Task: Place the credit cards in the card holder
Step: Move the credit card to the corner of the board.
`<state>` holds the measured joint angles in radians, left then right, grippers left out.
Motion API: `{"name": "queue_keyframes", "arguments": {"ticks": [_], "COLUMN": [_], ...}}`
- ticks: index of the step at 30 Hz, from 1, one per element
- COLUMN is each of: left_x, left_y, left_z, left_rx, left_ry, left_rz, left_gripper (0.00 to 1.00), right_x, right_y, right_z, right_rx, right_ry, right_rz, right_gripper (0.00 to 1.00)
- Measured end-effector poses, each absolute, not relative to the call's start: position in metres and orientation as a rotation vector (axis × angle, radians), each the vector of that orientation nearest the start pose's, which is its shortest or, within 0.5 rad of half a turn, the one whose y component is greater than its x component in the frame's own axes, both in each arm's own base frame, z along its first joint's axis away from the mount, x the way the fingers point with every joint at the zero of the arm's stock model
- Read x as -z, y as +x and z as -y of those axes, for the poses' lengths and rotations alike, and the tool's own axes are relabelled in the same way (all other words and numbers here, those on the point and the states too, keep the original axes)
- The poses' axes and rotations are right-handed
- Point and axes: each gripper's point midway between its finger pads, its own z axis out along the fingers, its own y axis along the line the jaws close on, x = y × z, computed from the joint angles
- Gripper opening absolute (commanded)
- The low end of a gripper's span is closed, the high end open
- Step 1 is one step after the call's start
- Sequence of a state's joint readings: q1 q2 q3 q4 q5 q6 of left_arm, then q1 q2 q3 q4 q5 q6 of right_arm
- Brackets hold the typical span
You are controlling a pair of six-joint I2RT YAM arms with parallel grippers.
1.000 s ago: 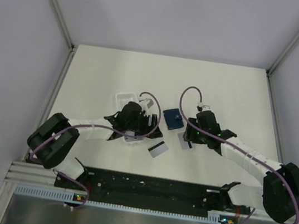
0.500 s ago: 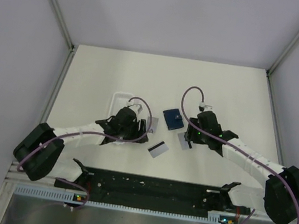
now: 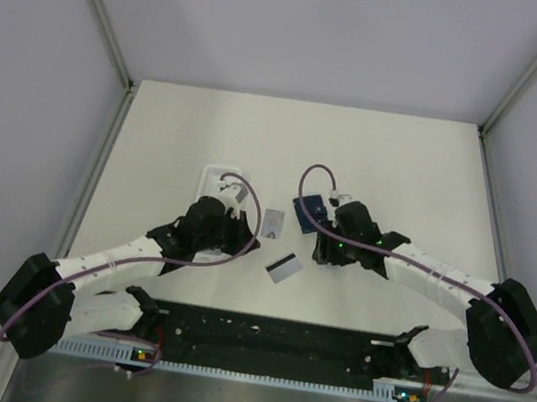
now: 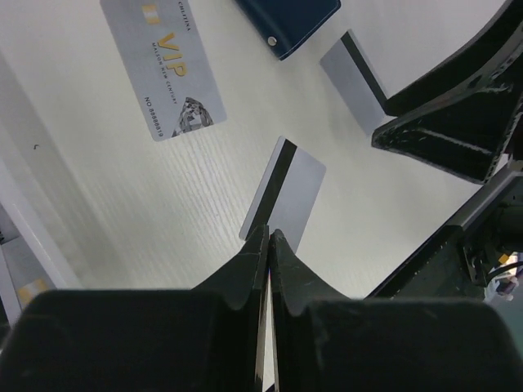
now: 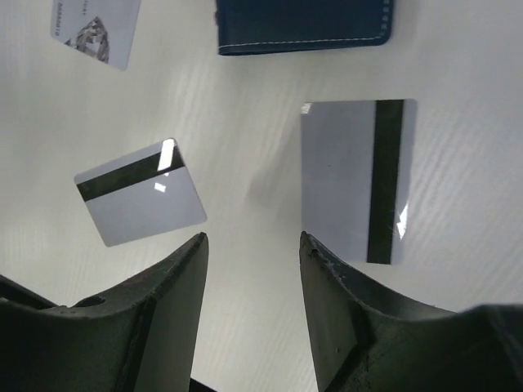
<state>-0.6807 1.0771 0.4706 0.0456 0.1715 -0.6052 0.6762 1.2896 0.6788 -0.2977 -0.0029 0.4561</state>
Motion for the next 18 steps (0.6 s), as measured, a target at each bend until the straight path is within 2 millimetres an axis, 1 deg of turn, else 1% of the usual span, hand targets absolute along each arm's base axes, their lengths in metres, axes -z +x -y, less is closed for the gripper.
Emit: {"name": "queue_keyframes", "arguments": {"ticks": [3, 6, 10, 12, 15, 18], "left_x": [-0.097, -0.089, -0.075, -0.071, -0.066, -0.056], "left_y": [0.211, 0.206, 0.197, 0.196, 0.195, 0.193], "left_z": [0.245, 0.246, 0.244, 0.245, 0.250, 0.254], "left_rx": [0.933, 0.952, 0.961, 0.963, 0.975, 0.974], "left_ry": [0.213, 0.223, 0.212, 0.206, 0.207, 0.208], "left_rz": [-2.253, -2.260, -2.303, -2.315, -2.328, -2.357], "left_gripper": [0.09, 0.11, 0.08, 0.07, 0.05, 0.04], "right_x": [-0.048, -0.040, -0.030, -0.026, -0.025, -0.025], "right_y": [0.219, 0.217, 0.217, 0.217, 0.220, 0.222], "right_z": [-0.223, -0.234, -0.237, -0.237, -0.243, -0.249], "right_rx": [-0.495, -0.492, -0.480, -0.475, -0.497, -0.528], "right_ry": [-0.351, -0.377, -0.377, -0.372, -0.375, -0.382], "right_rz": [-2.566, -2.596, -2.616, -2.623, -2.613, -2.599], "right_gripper": [0.49, 0.48, 0.48, 0.48, 0.48, 0.48]}}
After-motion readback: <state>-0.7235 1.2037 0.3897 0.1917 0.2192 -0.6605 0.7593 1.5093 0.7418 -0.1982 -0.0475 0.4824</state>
